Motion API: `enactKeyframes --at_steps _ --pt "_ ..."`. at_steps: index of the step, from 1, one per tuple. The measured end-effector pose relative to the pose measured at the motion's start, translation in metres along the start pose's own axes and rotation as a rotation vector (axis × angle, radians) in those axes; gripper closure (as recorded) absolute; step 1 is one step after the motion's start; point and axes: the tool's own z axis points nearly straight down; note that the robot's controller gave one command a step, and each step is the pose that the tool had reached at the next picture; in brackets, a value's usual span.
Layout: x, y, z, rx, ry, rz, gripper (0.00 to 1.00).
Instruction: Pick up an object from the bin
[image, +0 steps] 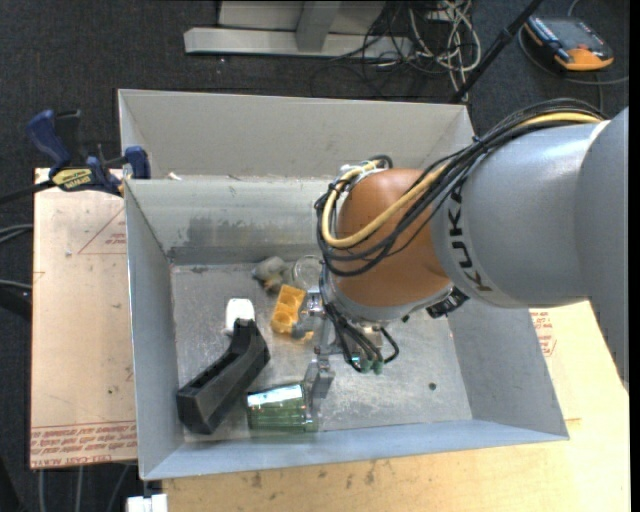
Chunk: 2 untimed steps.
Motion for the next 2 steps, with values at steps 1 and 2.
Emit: enactKeyframes --at_steps 1,2 --pt "-0.002 0.0 -0.004 -0.001 -0.007 0.003 0.0" --pt "-0.001 0.017 0.066 0.003 -0.001 -0.377 1.0"
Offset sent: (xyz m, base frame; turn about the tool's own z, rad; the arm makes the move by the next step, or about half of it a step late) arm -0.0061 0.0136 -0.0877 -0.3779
